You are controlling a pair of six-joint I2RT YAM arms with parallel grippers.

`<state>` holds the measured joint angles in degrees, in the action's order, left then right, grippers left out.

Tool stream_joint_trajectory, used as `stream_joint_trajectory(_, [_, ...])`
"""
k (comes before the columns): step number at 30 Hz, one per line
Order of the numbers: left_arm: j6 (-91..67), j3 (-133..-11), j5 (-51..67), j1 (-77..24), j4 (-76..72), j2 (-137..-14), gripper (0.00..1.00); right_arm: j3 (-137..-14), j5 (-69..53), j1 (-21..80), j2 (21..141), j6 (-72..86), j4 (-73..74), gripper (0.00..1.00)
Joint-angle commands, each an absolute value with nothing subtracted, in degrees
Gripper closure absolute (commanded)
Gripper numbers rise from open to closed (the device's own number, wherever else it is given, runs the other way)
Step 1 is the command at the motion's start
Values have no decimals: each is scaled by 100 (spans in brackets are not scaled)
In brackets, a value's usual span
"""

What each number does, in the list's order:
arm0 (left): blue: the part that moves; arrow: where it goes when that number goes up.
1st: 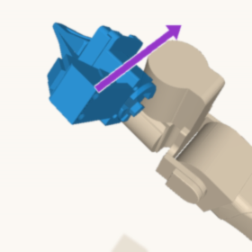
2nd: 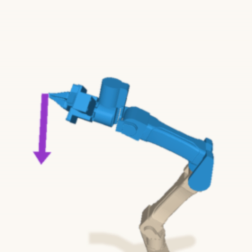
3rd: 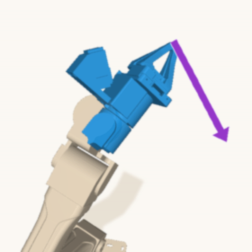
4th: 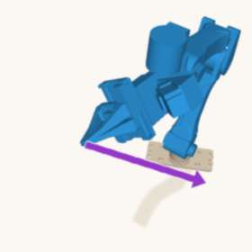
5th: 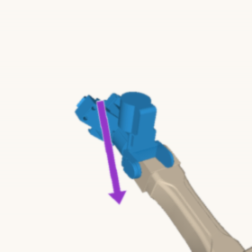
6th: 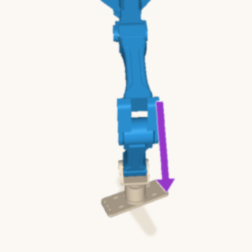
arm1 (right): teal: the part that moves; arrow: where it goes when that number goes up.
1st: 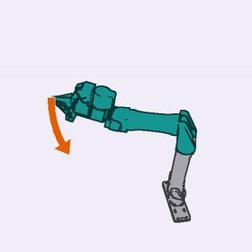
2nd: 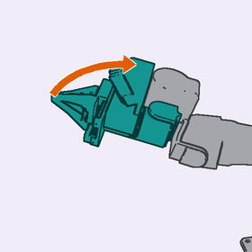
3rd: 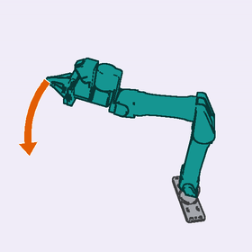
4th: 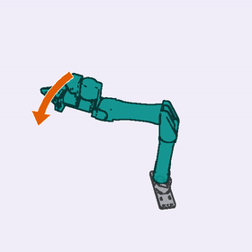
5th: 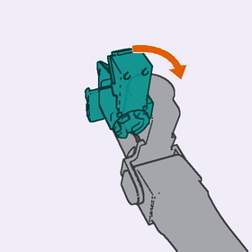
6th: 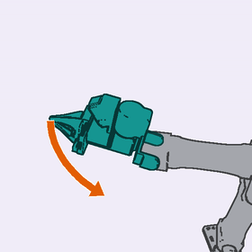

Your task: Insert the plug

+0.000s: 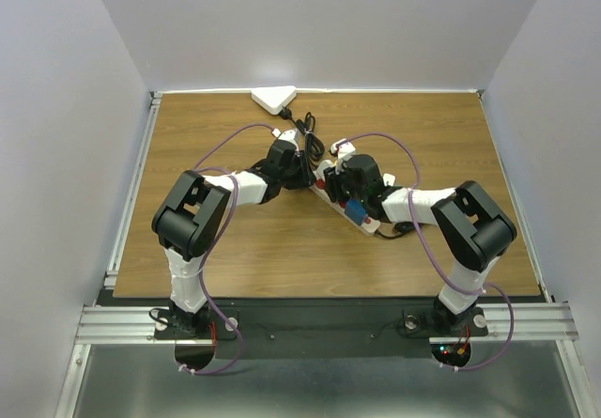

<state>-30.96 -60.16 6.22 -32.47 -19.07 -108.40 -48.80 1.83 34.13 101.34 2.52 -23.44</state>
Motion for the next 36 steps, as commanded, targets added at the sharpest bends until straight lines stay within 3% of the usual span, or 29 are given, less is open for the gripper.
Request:
stream_joint_trajectory(1, [-3041, -6126, 677, -3305, -1872, -10934, 54, -5089, 264, 3349, 10169, 62, -1776, 49])
stream_joint_trajectory(8, [-3023, -6126, 677, -3305, -1872, -10960, 54, -5010, 307, 3331, 9783, 141, -1574, 27])
stream_joint_trajectory(9, [-3023, -6135, 685, -3305, -1881, -10969, 54, -4992, 316, 3322, 9660, 175, -1538, 18])
stream_joint_trajectory(10, [-3023, -6135, 677, -3305, -1881, -10977, 54, -4966, 308, 3314, 9581, 193, -1529, 16])
stream_joint_trajectory(24, [-2997, -6126, 659, -3305, -1863, -10960, 54, -5062, -25, 2815, 8596, 132, -958, 13])
stream_joint_trajectory(30, [-2988, -6100, 650, -3305, -1863, -10942, 54, -5598, -1578, 2461, 8946, 62, -923, 16])
stream_joint_trajectory(36, [-2997, -6108, 659, -3305, -1855, -10942, 54, -6310, -2355, 2426, 9527, -193, -651, 21])
